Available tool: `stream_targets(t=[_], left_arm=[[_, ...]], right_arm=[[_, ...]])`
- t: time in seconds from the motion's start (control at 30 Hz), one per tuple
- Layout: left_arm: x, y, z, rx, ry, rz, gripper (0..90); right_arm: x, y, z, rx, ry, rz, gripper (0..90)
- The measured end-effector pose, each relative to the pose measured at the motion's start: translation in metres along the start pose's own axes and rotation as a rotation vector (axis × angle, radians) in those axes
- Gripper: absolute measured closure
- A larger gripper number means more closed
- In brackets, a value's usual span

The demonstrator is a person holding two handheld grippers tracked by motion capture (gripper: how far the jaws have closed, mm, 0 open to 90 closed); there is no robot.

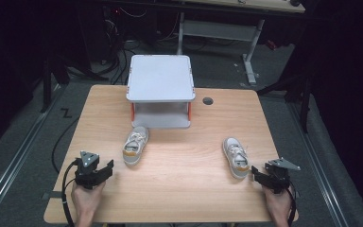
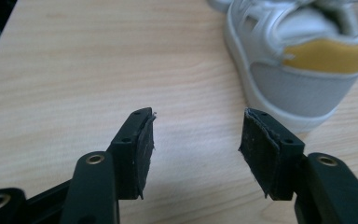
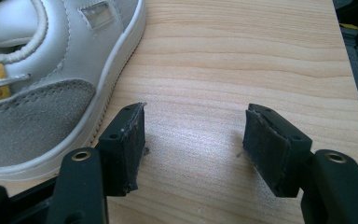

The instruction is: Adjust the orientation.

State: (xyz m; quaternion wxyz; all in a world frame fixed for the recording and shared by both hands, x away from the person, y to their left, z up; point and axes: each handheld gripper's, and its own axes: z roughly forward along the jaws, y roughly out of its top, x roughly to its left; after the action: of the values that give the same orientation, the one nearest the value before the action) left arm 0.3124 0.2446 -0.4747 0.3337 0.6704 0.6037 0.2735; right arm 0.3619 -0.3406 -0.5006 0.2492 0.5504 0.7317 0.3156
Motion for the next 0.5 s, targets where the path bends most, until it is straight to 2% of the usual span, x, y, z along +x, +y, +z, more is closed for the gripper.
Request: stream_targets(t=[0.07, 0.23, 0.27, 0.5], left_arm=[[-0.004, 0.009, -0.002, -0.019, -0.026, 0.004, 43.9], [-0.006, 0.02, 0.0, -0.017, -0.066, 0.004, 43.0], [-0.007, 0.026, 0.001, -0.014, -0.076, 0.016, 42.9], [-0.014, 0.042, 0.004, -0.016, -0.115, 0.031, 43.1]], right_arm=[[0.0, 0.0, 0.0, 0.0, 0.0, 0.0, 38.4], [0.0, 0.0, 0.0, -0.001, 0.001, -0.003, 38.3], [0.0, 0.0, 0.0, 0.0, 0.0, -0.001, 38.3], [0.0, 0.0, 0.0, -0.001, 0.001, -0.004, 38.0]])
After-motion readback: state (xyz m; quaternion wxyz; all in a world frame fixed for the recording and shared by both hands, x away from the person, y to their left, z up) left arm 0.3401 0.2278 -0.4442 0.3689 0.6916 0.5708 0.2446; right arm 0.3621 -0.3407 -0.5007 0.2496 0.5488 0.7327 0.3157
